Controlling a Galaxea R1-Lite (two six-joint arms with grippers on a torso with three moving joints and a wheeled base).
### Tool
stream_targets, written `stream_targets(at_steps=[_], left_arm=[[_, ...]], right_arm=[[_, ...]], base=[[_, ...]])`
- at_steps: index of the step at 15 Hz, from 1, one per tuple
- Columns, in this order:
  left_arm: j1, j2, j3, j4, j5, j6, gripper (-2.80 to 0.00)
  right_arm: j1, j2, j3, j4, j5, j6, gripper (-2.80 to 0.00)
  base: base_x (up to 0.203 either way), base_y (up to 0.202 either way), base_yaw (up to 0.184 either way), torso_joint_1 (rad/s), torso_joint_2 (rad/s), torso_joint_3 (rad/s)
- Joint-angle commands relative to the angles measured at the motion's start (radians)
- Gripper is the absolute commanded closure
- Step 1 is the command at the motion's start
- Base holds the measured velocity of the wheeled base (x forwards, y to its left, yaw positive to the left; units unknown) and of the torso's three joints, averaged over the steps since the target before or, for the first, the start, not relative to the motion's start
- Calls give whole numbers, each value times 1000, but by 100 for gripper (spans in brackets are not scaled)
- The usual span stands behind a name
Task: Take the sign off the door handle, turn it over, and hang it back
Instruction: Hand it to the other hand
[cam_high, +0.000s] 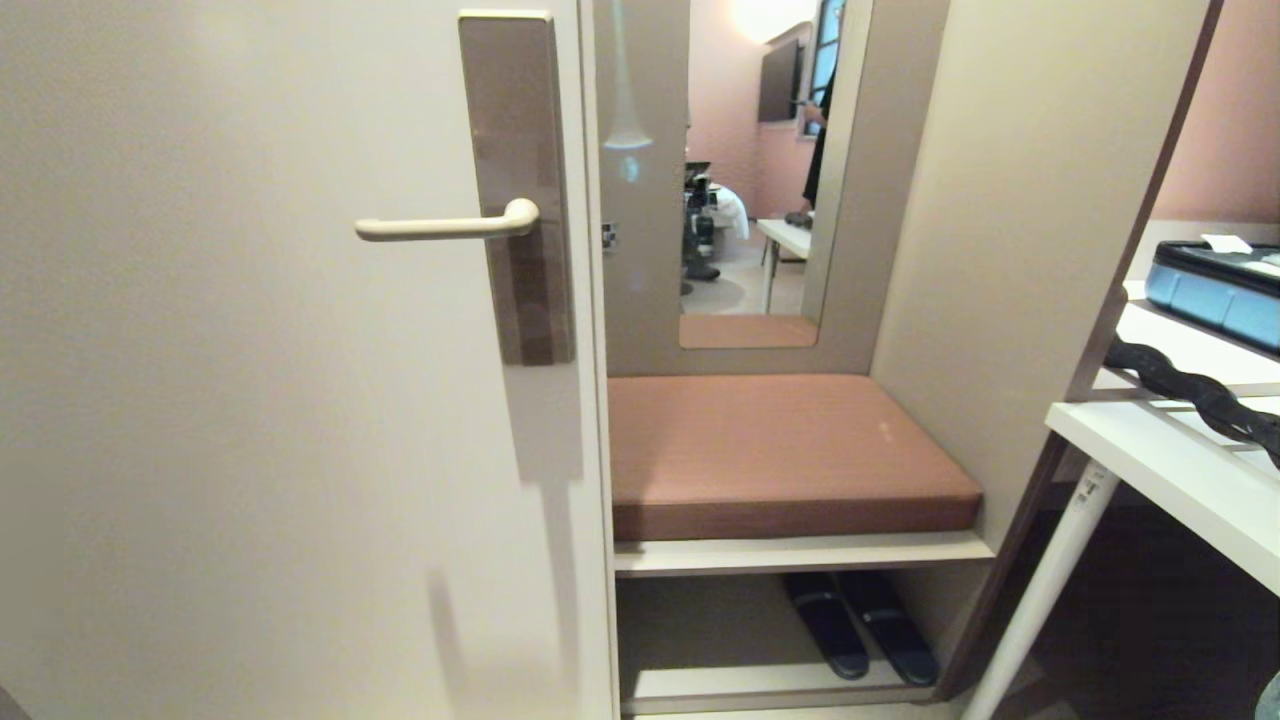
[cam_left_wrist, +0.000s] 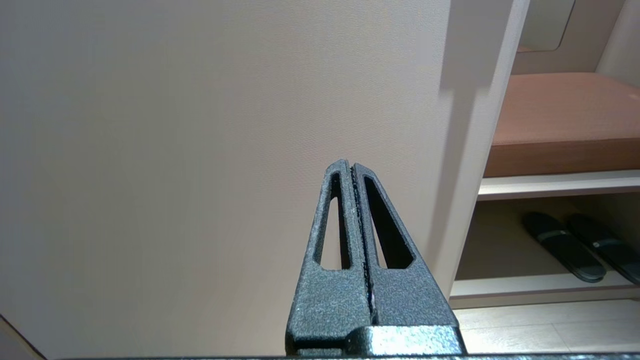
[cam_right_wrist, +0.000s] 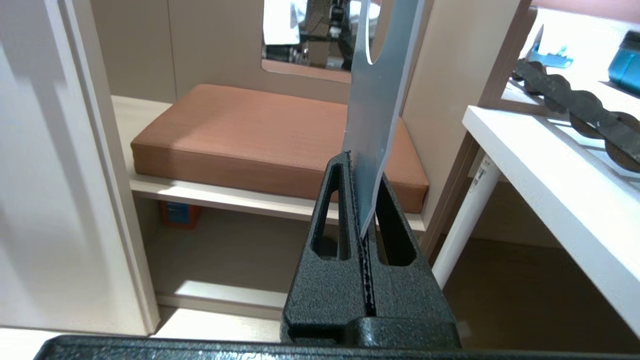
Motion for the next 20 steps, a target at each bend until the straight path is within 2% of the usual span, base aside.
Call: stream_targets(at_steps=[1, 6, 11, 17, 20], left_arm=[[0, 1, 0, 0, 0, 0, 0], [0, 1, 0, 0, 0, 0, 0], [2, 1, 0, 0, 2, -1, 0], [0, 1, 0, 0, 0, -1, 0], [0, 1, 0, 0, 6, -4, 0]], right_arm=[[10, 146, -59, -14, 1, 10, 0], [17, 406, -128, -196, 21, 21, 0], [16, 654, -185, -398, 108, -4, 0], [16, 832, -256, -485, 250, -42, 0], [17, 956, -277, -595, 274, -65, 0]], base=[[0, 0, 0, 0, 0, 0], [0, 0, 0, 0, 0, 0], [0, 0, 0, 0, 0, 0], [0, 0, 0, 0, 0, 0], [0, 0, 0, 0, 0, 0]])
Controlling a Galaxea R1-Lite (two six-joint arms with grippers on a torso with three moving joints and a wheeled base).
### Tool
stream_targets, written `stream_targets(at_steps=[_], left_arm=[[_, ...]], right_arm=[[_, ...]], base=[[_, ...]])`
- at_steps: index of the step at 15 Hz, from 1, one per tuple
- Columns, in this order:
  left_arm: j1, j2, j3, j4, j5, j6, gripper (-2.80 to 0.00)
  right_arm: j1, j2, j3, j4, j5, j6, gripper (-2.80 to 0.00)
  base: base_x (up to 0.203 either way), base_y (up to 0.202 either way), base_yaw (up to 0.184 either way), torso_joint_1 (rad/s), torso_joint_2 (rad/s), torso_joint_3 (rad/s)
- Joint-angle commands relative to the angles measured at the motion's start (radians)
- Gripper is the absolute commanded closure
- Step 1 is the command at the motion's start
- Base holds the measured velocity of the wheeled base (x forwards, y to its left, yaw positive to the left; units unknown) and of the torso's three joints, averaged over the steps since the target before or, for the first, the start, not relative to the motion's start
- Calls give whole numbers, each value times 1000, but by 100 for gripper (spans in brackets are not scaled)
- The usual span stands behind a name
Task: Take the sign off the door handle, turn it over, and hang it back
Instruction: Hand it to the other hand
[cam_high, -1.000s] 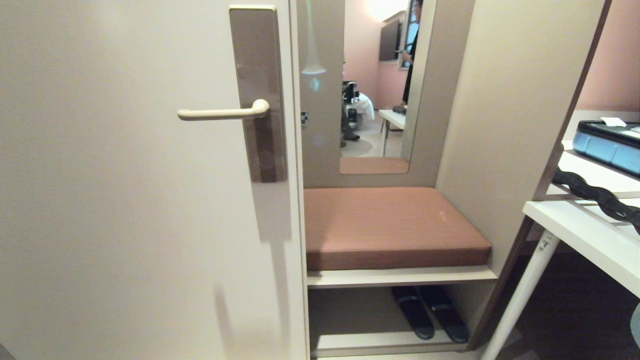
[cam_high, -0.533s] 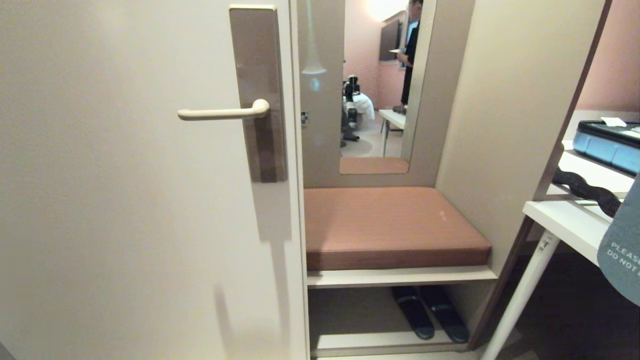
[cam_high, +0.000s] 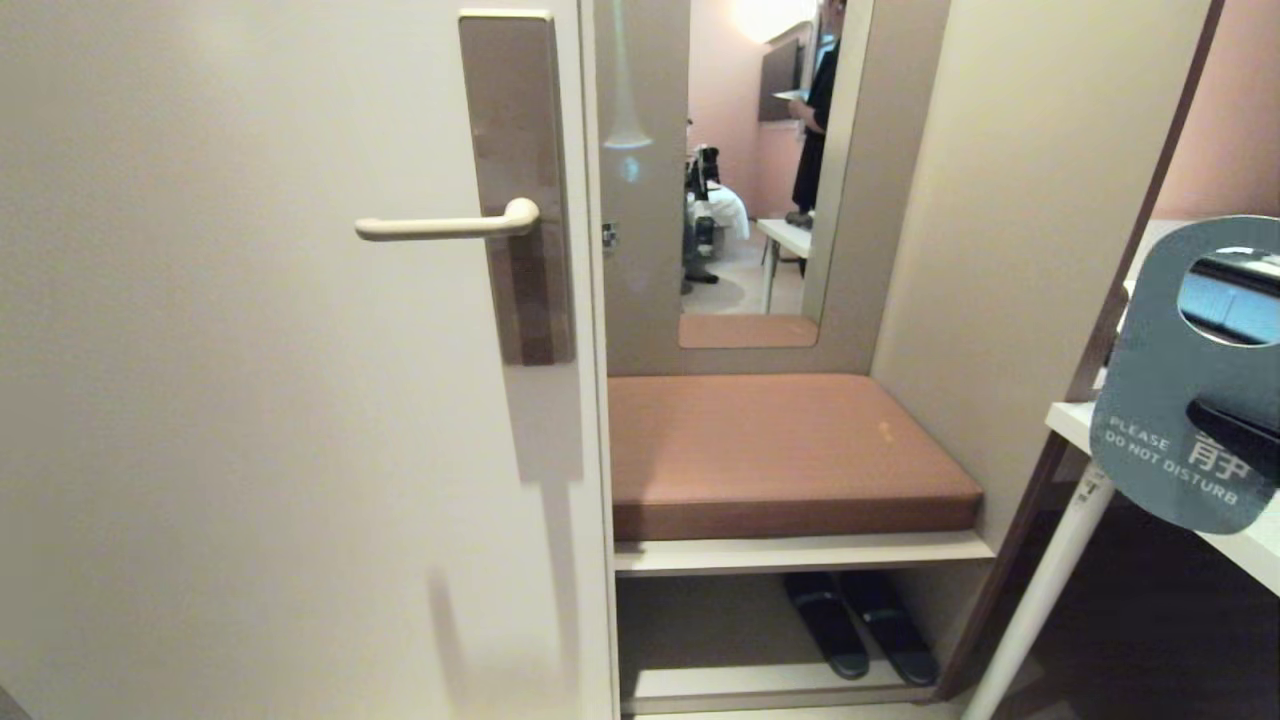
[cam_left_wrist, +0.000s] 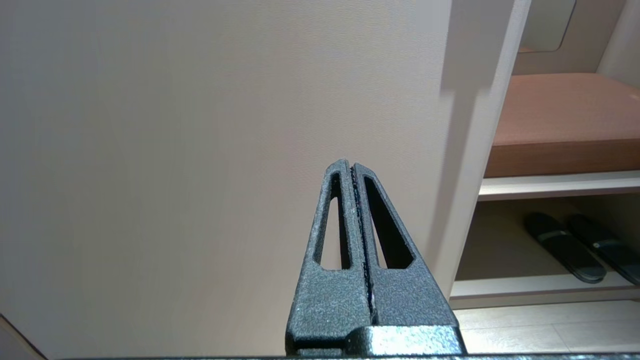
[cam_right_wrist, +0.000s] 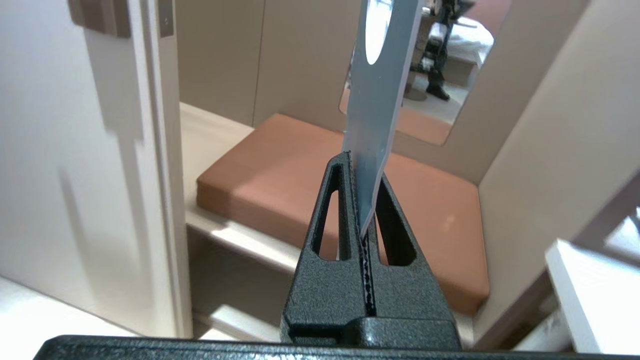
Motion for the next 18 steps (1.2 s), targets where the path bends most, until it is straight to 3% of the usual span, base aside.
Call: stream_targets(at_steps=[1, 7, 11, 15, 18], left_arm=[[1, 1, 0, -2, 3, -9, 0], [1, 1, 0, -2, 2, -17, 0], [0, 11, -83, 7, -10, -2, 0], [-1, 144, -212, 4, -17, -2, 0], [-22, 234, -291, 1, -87, -4, 0]], right_arm=[[1, 142, -21, -82, 23, -19, 0], [2, 285, -97, -178, 159, -29, 0], [53, 331, -151, -178, 169, -24, 0], [138, 361, -162, -183, 169, -21, 0], [193, 387, -180, -183, 169, -14, 0]], base=[[0, 0, 0, 0, 0, 0], [0, 0, 0, 0, 0, 0], [0, 0, 0, 0, 0, 0], [0, 0, 0, 0, 0, 0], [0, 0, 0, 0, 0, 0]])
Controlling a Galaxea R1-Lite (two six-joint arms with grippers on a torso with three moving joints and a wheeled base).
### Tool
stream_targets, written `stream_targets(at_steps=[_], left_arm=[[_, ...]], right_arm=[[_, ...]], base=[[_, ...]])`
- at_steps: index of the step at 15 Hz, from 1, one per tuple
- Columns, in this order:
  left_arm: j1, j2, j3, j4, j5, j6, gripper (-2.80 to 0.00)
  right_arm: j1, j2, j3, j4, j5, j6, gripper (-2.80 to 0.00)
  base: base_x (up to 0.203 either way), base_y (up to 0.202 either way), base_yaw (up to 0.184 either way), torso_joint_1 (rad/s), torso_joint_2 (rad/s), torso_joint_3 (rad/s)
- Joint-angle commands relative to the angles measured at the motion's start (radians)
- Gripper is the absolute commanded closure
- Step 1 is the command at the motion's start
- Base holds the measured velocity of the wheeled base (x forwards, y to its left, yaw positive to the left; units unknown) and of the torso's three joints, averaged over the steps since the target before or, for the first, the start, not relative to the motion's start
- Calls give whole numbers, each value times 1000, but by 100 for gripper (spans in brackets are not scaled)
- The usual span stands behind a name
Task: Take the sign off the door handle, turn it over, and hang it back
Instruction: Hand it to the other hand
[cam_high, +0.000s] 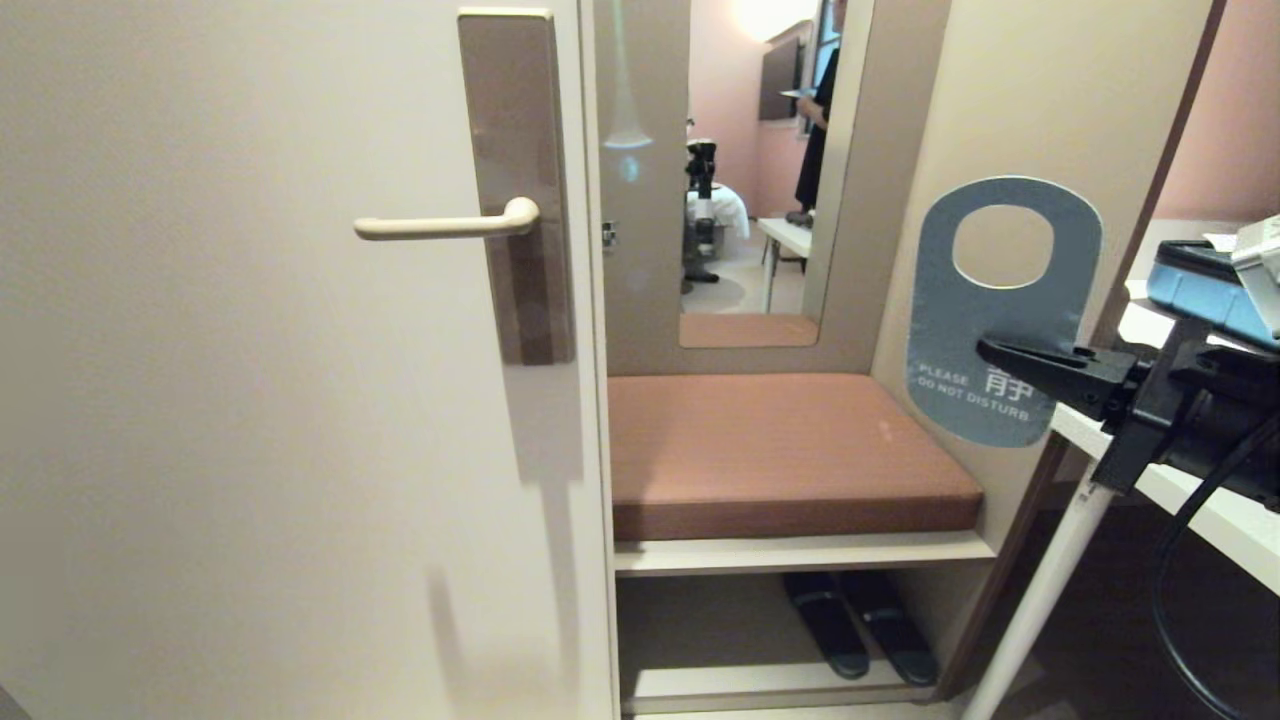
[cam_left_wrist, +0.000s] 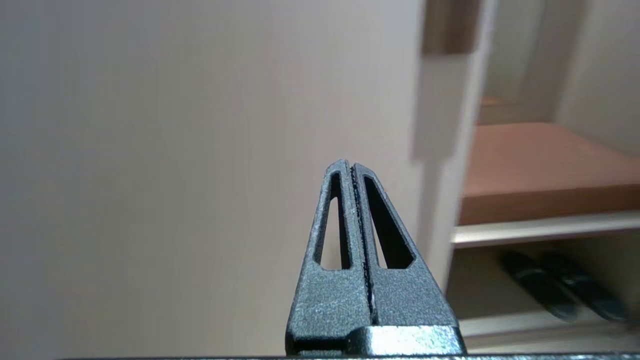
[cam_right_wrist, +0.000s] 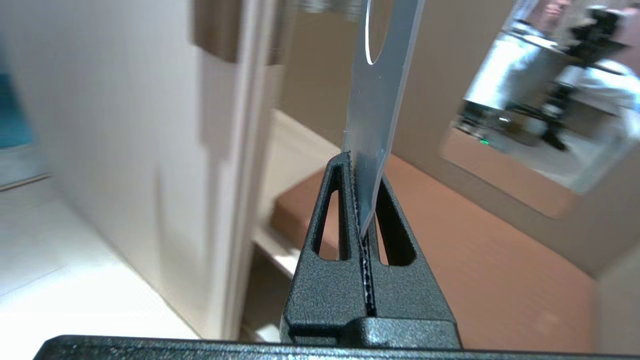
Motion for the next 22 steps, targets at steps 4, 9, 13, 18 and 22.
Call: stream_targets(at_steps=[4, 9, 13, 18, 22], left_arm=[[-124, 184, -103, -3, -37, -7, 0], [-326, 279, -140, -4, -37, -24, 0], [-408, 403, -182, -79, -37, -120, 0], [-507, 548, -218, -198, -79, -203, 0], [-510, 690, -234, -300, -130, -225, 0]], right_arm=[[54, 53, -63, -5, 20, 56, 0], [56, 86, -97, -5, 70, 87, 0], [58, 111, -146, -5, 137, 86, 0], [101, 164, -215, -5, 205, 91, 0], [184, 193, -267, -3, 211, 113, 0]], base=[[0, 0, 0, 0, 0, 0], [0, 0, 0, 0, 0, 0], [0, 0, 0, 0, 0, 0], [0, 0, 0, 0, 0, 0], [0, 0, 0, 0, 0, 0]])
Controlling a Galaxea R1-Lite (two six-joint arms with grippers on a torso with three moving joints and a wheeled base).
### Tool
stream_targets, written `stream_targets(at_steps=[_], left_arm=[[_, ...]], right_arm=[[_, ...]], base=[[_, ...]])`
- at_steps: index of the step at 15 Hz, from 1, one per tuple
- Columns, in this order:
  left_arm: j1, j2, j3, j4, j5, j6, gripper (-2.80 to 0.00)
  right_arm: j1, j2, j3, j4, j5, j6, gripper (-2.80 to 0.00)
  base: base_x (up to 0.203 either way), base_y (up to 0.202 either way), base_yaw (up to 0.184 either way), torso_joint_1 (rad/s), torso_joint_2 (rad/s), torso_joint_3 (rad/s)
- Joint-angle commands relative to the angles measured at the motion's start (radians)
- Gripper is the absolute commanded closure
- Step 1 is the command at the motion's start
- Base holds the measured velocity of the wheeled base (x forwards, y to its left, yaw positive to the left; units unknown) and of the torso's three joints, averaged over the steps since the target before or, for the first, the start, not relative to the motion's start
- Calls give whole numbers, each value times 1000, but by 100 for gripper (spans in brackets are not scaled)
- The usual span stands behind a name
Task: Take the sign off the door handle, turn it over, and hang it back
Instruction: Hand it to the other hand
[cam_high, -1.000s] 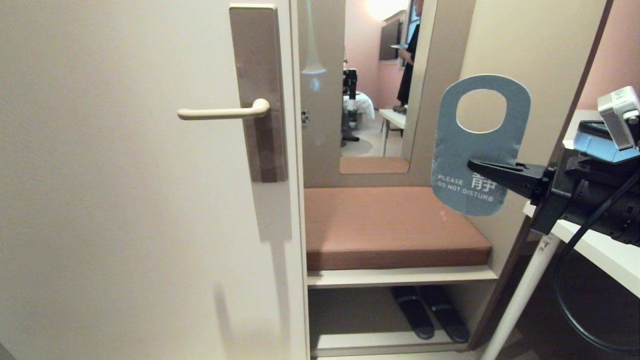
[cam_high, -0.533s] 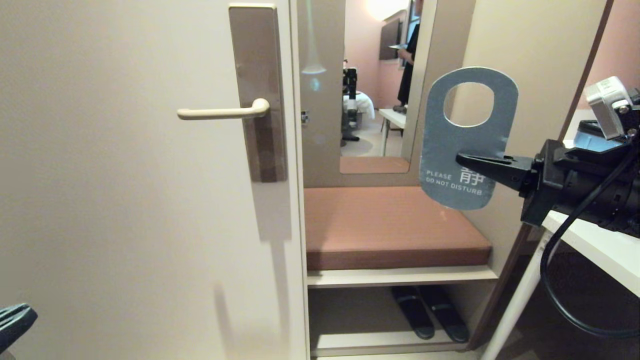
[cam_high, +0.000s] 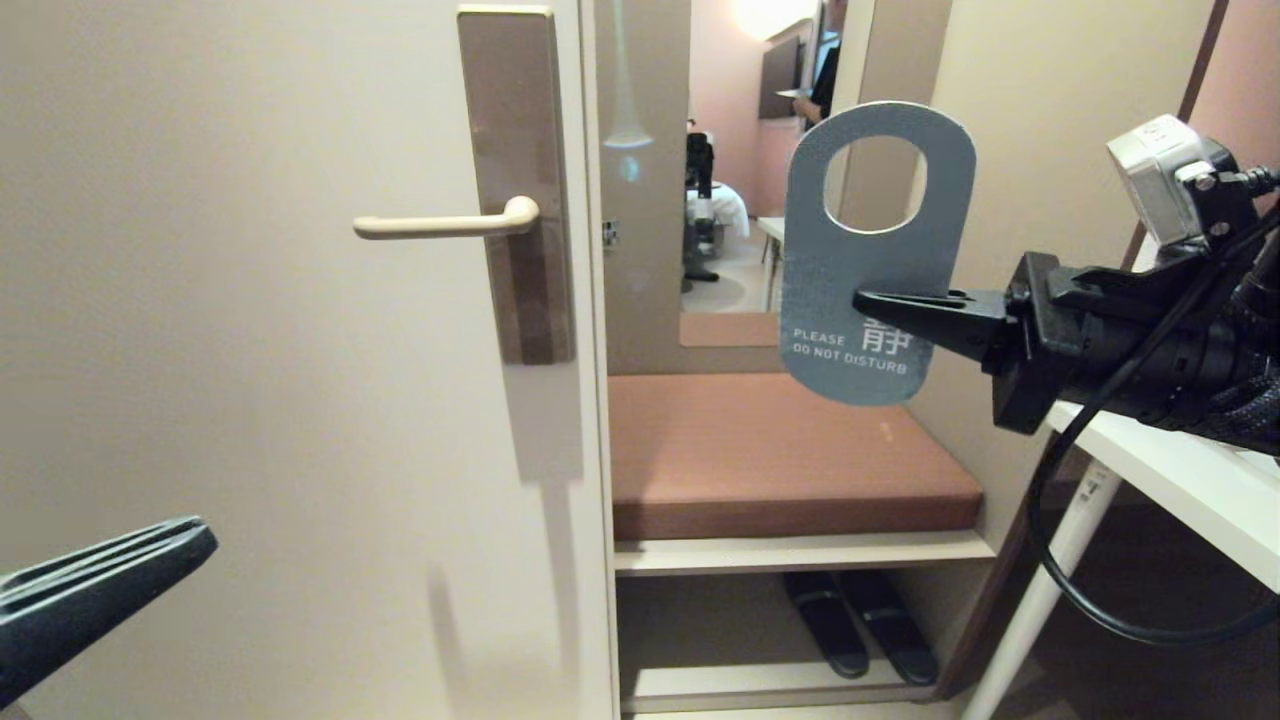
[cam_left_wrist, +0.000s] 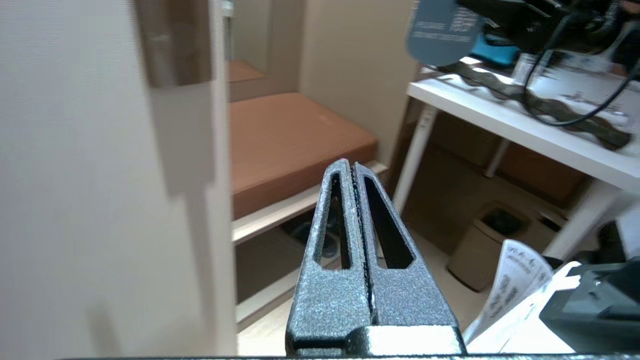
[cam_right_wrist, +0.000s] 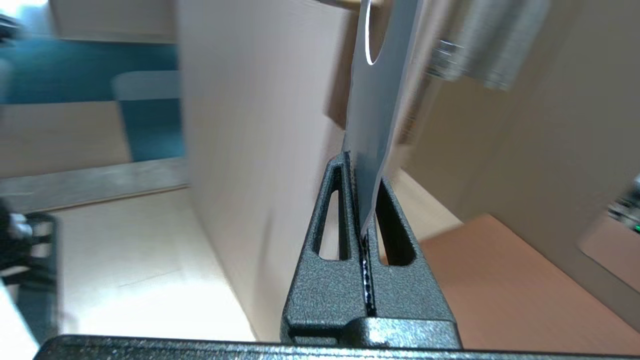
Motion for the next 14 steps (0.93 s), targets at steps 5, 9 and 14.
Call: stream_targets(at_steps=[5, 9, 14], left_arm=[[3, 275, -37, -198, -119, -11, 0], [29, 372, -107, -204, -181, 0, 0], [35, 472, -135, -279, -256, 29, 0]], right_arm=[[55, 35, -43, -4, 29, 47, 0], [56, 41, -46, -4, 123, 67, 0], [63, 57, -65, -4, 151, 74, 0]], base=[[0, 0, 0, 0, 0, 0], [0, 0, 0, 0, 0, 0], [0, 0, 0, 0, 0, 0]])
